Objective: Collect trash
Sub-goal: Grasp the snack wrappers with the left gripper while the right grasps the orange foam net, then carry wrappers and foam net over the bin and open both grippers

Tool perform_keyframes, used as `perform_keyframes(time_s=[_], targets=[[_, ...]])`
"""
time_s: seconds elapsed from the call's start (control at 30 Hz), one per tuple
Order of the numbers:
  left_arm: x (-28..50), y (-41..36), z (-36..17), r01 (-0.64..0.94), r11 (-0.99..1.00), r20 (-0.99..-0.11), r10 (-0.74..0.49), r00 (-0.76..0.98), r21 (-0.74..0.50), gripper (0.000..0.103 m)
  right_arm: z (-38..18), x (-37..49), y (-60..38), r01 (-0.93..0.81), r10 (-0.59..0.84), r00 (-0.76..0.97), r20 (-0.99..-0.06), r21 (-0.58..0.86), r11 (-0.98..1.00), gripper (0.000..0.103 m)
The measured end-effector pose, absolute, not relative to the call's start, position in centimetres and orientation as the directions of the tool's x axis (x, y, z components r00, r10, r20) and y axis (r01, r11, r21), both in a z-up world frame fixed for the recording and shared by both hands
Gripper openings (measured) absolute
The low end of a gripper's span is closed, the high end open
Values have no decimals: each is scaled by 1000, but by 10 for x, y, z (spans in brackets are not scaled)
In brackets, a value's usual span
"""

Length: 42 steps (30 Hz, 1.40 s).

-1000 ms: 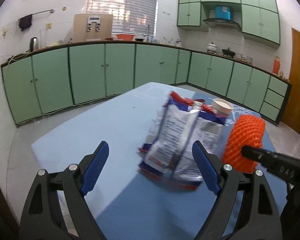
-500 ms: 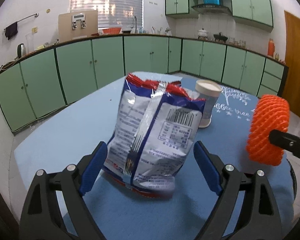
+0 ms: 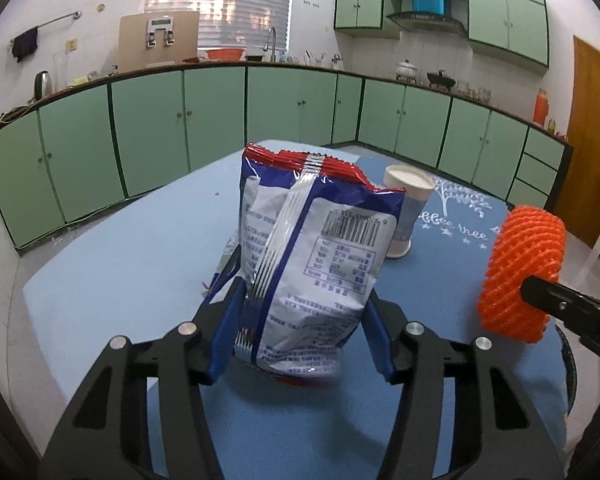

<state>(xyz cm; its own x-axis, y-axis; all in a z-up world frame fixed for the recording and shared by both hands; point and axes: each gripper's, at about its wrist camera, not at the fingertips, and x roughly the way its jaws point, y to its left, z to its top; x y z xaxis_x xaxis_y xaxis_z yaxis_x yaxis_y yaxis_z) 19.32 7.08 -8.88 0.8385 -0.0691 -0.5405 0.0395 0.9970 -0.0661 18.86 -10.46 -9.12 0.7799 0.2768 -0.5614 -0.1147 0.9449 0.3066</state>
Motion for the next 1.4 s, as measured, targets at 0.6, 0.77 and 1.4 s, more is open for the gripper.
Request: perform_keyframes(time_s=[0.6,0.77,1.4], targets=[[142,0,-57,255,958,-442,-287,850,-131,51,-70,140,-172,-41,202,839,-506,311,949,11],[140,-59,-59,374,916,-436,-399,807,-146,51,-72,120,-228,83,83,849,-522,287,954,11],[168,-265,-118,616,765,-522,-609,597,-187,51,-144,84,-395,421,-176,774,-609,287,860,11]])
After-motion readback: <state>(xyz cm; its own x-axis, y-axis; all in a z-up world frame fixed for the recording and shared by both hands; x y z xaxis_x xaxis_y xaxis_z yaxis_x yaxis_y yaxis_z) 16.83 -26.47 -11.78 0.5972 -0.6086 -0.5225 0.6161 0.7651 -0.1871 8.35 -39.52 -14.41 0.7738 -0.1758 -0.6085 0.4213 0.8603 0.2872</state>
